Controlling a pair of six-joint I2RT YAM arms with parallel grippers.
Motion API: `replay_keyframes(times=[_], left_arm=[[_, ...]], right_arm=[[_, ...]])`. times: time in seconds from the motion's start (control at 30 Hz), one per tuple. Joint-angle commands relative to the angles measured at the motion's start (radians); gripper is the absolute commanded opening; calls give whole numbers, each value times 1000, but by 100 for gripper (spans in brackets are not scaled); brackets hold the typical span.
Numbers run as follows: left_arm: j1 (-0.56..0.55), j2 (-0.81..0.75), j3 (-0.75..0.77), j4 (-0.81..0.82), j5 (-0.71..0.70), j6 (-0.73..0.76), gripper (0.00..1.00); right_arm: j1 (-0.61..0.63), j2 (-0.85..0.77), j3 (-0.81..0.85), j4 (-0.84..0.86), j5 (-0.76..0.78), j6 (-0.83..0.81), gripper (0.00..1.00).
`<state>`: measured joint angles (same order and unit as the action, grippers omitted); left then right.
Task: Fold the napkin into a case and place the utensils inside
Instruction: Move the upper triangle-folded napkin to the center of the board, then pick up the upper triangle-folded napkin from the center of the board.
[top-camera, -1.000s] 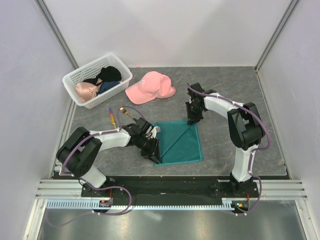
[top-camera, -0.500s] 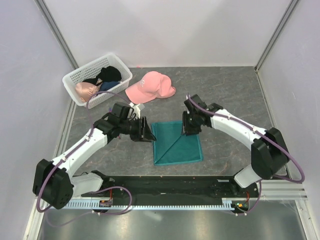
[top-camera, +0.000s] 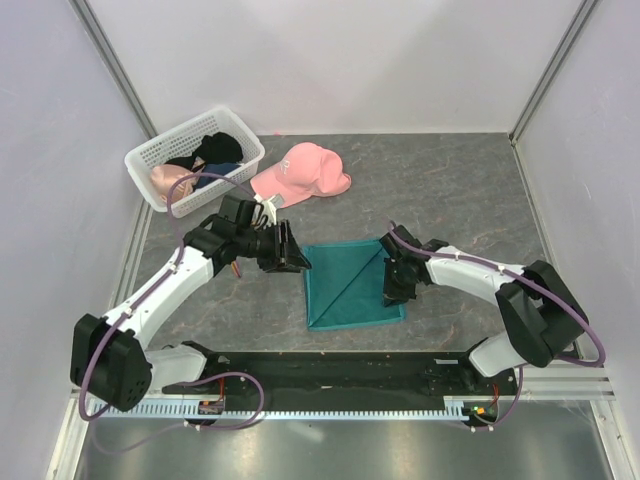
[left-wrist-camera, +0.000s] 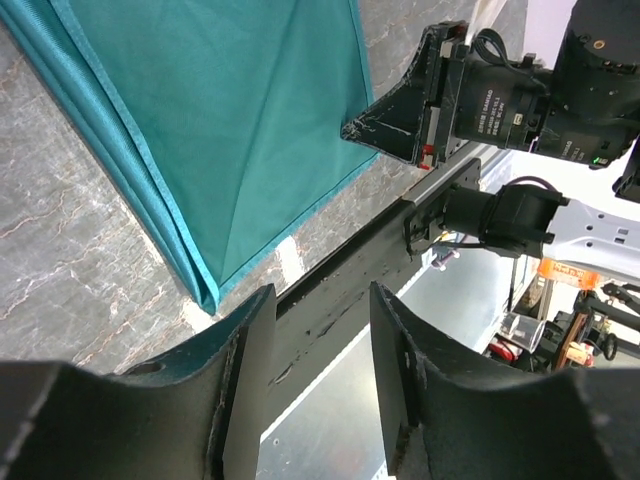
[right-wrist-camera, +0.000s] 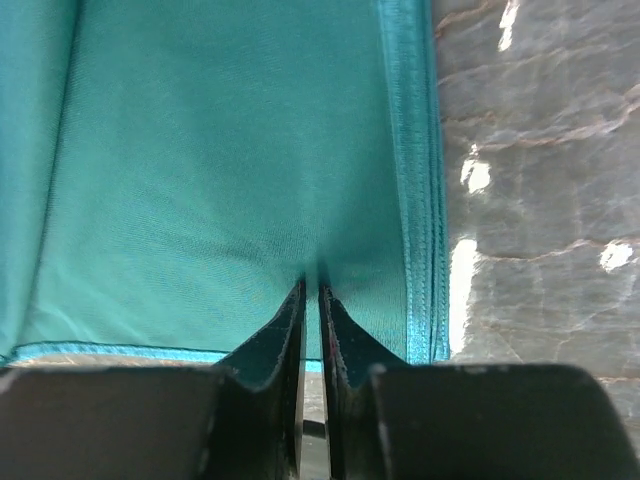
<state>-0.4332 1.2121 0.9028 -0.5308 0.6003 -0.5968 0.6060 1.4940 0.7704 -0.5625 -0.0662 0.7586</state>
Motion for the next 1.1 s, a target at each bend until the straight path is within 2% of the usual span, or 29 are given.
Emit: replay_keyframes(times=[0.0,0.07,0.23,0.27,0.3,0.4,0.5,0.77,1.07], left_arm=[[5,39,48,-15,-4,3,50],[4,84,45,-17,-36,26,51],[2,272,103,-47,-181,68,54],[-5,299,134,-49,-207,75,54],[-9,322,149,-52,-235,74,55],[-27,430,215,-55,-307,60,57],[-44,507,271,-58,-338,28,57],[-88,581,349,-72,-462,-41,61],[-134,661,384,-86,-533,-142,60]], right_arm=[[-84,60,-33,-8,138,-27,16],[-123,61,-16,-46,170,-77,16],[-129,37,113,-207,270,-168,19],[-126,26,131,-226,270,-182,22],[-120,2,160,-249,267,-185,30],[-81,-44,231,-290,259,-180,44],[-9,-52,314,-324,238,-148,52],[150,-34,446,-346,201,-61,55],[264,14,461,-295,187,-5,57]])
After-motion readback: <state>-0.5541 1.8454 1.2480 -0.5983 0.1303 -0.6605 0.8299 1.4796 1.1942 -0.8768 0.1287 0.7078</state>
